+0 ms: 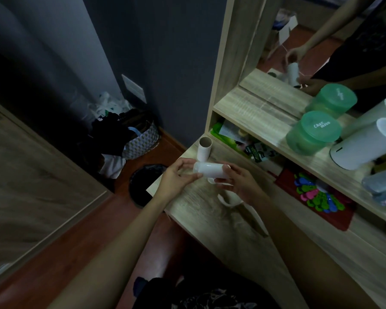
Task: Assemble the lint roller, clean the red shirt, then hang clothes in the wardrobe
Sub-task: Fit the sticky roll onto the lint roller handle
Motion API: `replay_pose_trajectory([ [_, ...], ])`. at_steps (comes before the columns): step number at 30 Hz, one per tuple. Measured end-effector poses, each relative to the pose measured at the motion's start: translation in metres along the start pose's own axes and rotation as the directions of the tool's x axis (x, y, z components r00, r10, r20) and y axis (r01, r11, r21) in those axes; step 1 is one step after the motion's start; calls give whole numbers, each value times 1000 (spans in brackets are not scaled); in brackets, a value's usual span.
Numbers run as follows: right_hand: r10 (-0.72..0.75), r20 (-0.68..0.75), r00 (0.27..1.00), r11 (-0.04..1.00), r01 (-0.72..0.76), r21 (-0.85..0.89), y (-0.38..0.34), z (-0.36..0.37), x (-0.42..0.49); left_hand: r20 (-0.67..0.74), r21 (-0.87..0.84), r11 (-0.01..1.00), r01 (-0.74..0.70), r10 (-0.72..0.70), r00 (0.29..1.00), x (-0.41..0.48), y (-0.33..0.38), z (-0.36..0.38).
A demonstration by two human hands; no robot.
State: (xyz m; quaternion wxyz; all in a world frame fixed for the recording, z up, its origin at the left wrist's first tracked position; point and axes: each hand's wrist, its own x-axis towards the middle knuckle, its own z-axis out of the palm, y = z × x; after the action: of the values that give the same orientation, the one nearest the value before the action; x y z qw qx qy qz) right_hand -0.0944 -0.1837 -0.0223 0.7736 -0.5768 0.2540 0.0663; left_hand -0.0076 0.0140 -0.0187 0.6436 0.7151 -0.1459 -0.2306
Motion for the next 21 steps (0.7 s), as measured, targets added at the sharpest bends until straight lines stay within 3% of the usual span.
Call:
replay_pose_trajectory([
  [9,19,18,1000,997,-20,72,-6,-5,0,-41,30,999,-18,19,999,-1,2,4],
  [21,20,51,998,999,-22,35,-10,-10,-7,109,-22,1000,8,-6,994,8,6,-1],
])
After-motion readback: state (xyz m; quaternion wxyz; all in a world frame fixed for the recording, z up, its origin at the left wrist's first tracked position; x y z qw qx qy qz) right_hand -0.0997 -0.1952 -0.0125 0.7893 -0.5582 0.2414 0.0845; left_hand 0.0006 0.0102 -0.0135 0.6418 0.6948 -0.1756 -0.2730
